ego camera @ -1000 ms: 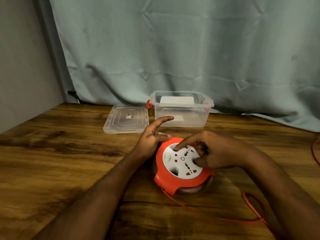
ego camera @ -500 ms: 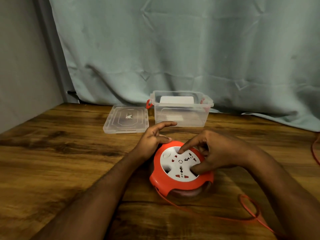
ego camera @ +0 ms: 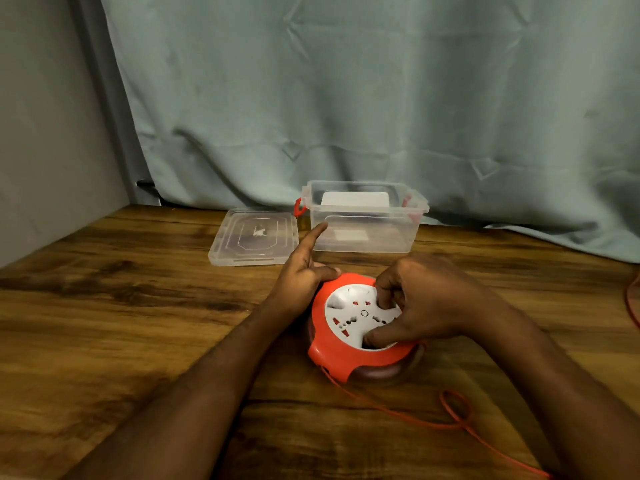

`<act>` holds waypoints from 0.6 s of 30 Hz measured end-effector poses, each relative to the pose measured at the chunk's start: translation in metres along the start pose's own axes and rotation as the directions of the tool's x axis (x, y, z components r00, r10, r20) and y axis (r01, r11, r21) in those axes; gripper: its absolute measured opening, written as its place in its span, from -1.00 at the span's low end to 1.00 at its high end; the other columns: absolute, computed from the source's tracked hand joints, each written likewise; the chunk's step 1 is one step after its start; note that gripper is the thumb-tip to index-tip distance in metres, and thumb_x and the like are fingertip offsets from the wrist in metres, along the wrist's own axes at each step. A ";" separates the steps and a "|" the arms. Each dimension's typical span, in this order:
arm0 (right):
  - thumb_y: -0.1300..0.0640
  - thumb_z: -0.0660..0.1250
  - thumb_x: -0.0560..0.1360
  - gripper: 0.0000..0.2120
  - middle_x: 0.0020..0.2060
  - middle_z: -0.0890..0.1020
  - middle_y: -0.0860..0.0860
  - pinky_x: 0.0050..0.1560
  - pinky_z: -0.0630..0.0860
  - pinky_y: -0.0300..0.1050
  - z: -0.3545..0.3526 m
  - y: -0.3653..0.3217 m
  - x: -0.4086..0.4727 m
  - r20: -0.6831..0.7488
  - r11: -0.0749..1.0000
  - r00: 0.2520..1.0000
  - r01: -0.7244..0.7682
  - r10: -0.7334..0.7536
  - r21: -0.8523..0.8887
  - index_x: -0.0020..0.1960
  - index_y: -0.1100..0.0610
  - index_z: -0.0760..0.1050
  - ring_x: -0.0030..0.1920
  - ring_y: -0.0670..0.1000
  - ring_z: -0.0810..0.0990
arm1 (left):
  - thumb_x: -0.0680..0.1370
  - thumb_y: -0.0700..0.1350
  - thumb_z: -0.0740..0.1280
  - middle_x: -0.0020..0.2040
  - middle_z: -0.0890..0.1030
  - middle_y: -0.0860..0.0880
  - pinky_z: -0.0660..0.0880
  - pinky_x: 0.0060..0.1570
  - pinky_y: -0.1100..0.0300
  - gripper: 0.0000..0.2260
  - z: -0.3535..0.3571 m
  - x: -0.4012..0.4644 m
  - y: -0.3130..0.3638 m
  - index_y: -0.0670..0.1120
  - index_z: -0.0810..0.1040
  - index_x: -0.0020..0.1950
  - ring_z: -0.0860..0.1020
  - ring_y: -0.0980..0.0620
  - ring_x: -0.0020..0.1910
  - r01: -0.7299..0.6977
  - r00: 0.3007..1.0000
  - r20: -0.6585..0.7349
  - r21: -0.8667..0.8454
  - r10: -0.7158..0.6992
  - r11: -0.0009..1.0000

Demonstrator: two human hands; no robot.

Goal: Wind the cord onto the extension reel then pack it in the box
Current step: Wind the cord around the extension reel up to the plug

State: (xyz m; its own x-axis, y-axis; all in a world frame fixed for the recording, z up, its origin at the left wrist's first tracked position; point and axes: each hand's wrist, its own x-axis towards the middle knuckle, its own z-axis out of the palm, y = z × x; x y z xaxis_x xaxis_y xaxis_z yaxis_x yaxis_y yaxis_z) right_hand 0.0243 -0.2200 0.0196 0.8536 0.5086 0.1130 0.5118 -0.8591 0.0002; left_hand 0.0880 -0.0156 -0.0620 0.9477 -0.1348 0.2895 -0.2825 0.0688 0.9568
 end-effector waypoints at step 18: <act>-0.50 0.33 0.37 -0.42 -0.13 0.64 -0.09 -0.27 0.32 -0.29 0.019 -0.012 0.007 -0.085 0.998 0.995 0.058 -0.060 -0.023 -0.07 0.02 0.64 -0.19 -0.09 0.50 | 0.53 -0.42 0.28 -0.10 0.59 -0.46 0.60 -0.31 0.08 -0.26 0.004 -0.002 0.004 0.12 0.15 0.58 0.62 -0.15 -0.31 0.008 1.000 0.016 0.027 -0.008 1.000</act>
State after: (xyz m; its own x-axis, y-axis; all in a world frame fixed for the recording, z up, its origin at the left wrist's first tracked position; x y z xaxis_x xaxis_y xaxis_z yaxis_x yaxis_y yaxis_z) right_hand 0.0263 -0.2048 0.0013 0.8099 0.5525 0.1972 0.5584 -0.8290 0.0292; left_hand 0.0843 -0.0185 -0.0585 0.9474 -0.1508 0.2822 -0.2792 0.0411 0.9593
